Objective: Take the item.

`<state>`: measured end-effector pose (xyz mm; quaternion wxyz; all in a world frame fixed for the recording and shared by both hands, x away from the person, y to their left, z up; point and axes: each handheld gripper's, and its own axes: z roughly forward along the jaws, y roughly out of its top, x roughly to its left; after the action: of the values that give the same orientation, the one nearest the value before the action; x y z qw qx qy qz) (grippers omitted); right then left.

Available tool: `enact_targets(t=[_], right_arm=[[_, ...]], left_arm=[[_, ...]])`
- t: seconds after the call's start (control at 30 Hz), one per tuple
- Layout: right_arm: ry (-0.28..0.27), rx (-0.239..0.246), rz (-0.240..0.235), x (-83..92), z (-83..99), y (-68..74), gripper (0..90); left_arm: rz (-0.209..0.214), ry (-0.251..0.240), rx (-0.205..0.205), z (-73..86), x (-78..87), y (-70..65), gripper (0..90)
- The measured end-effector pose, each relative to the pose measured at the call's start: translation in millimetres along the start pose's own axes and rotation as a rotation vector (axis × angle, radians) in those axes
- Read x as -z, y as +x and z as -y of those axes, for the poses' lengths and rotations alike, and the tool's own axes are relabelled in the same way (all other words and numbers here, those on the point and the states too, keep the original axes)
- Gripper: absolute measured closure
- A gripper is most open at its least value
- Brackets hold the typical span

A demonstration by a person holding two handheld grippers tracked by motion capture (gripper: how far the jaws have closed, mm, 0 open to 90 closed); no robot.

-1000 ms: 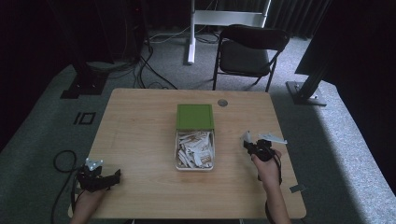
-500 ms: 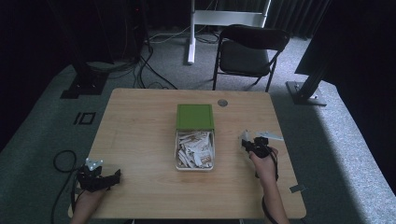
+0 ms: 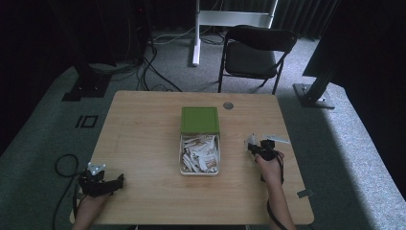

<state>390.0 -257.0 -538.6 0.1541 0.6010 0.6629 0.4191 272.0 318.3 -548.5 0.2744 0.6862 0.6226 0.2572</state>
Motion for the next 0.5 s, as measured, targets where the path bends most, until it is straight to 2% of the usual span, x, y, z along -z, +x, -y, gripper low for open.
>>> enact_targets(t=[0.07,0.17,0.23,0.27,0.37,0.4,0.5], right_arm=[[0.006,0.000,0.007,-0.9,-0.2,-1.6,85.7],[0.004,-0.008,0.024,-1.4,-1.2,-4.6,78.0],[-0.002,-0.017,0.028,-1.5,-1.7,-7.2,67.6],[0.000,-0.010,0.037,-1.9,-1.7,-8.1,65.5],[0.003,0.008,0.048,-2.1,-1.4,-9.9,64.8],[-0.001,0.042,0.069,-2.7,-0.8,-11.7,51.5],[0.013,0.098,0.094,-4.5,1.0,-15.0,39.9]], left_arm=[[0.000,0.000,0.000,0.0,0.0,0.0,2.8],[0.000,0.000,0.000,0.0,0.0,0.0,2.8],[0.000,0.000,0.000,0.0,0.0,0.0,2.8],[0.000,0.000,0.000,0.0,0.0,0.0,2.8],[0.000,0.000,0.000,0.0,0.0,0.0,2.8],[0.000,0.000,0.000,0.0,0.0,0.0,2.8],[0.000,0.000,0.000,0.0,0.0,-0.1,2.8]])
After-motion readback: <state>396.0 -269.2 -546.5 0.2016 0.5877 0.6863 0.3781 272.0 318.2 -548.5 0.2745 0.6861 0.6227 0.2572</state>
